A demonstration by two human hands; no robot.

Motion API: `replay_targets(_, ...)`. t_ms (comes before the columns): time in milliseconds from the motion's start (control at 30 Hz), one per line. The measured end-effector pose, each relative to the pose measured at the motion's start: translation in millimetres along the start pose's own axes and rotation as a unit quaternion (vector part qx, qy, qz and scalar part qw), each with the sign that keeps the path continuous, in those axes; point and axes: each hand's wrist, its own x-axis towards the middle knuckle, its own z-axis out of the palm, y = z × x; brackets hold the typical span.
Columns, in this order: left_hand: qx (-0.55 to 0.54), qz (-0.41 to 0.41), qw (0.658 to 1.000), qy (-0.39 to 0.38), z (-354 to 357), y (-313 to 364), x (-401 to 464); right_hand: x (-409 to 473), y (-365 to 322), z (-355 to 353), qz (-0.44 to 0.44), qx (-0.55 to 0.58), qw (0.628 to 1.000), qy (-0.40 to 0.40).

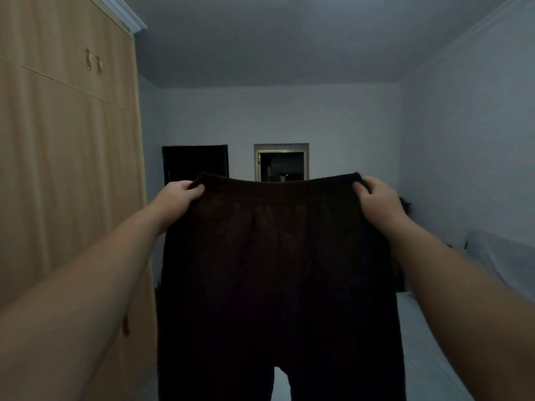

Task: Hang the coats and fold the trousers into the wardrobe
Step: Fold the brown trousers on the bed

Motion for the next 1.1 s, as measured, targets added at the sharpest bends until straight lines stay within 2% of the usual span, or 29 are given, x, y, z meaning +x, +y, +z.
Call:
replay_targets(133,-0.126,-0.137,0.980,-0.077,15,3,-1,-3,-4,14,0.067,0.067,0.995,-0.027)
replay_targets(233,-0.153,-0.202,0.964,-0.081,24,2,1,-10,-12,17,0.138,0.169,0.974,-0.063)
replay_targets(367,-0.180,-0.188,0.961,-0.096,44,8,-12,-20,-23,28,0.194,0.274,0.935,-0.115)
replay_targets(433,-0.185,-0.157,0.966,-0.093,63,9,-18,-25,-24,41,0.185,0.290,0.930,-0.132)
replay_targets(600,-0.172,-0.127,0.970,-0.119,108,-2,-29,-50,-18,76,0.161,0.192,0.959,-0.135)
replay_targets(767,-0.112,-0.158,0.980,-0.040,98,-29,-21,-43,29,75,0.227,0.147,0.956,-0.115)
replay_targets(833,-0.102,-0.172,0.980,-0.023,87,-40,-17,-43,45,69,0.244,0.131,0.949,-0.148)
replay_targets(933,-0.081,-0.146,0.986,-0.015,85,-48,-13,-45,52,69,0.209,-0.007,0.957,-0.199)
replay_targets(1000,-0.072,-0.122,0.990,-0.004,90,-49,-10,-40,57,79,0.186,-0.121,0.959,-0.176)
replay_targets(1100,-0.071,-0.115,0.991,-0.010,94,-48,-8,-35,64,88,0.177,-0.175,0.960,-0.124)
